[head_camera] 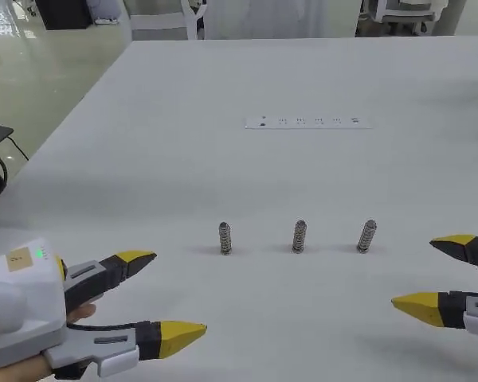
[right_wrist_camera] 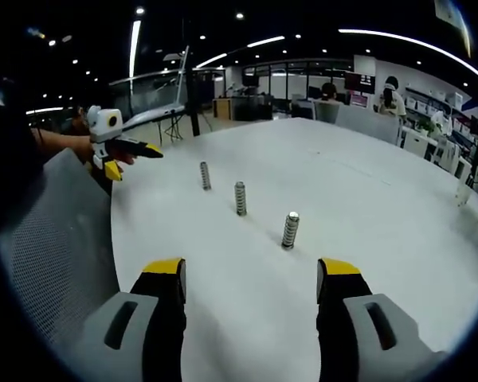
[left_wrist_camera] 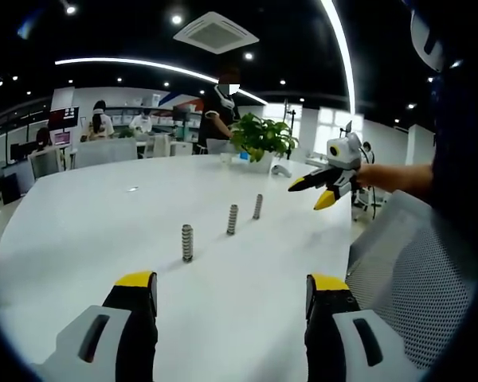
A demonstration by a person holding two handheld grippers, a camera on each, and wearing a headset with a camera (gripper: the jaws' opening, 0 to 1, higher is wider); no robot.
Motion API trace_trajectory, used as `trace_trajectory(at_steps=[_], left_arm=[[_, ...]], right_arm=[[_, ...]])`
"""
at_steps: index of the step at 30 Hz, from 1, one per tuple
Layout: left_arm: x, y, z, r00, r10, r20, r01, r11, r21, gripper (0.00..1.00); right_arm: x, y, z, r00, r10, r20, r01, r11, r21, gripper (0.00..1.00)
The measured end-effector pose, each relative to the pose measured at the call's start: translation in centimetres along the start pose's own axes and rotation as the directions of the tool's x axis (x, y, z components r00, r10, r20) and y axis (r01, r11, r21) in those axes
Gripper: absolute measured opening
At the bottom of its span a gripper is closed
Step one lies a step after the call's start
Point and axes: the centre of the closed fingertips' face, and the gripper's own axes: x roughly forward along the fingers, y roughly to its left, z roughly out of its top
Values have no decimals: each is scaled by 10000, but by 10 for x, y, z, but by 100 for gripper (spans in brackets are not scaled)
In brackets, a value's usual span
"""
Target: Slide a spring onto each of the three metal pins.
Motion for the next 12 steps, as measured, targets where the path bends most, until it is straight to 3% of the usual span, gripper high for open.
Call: trace_trajectory(at_steps=[12], left_arm=[[5, 4, 4, 9998, -91, 170, 89, 9999, 98, 74]], right_arm=[[-7, -7, 4, 9996, -275, -43, 274, 9995, -146, 67]])
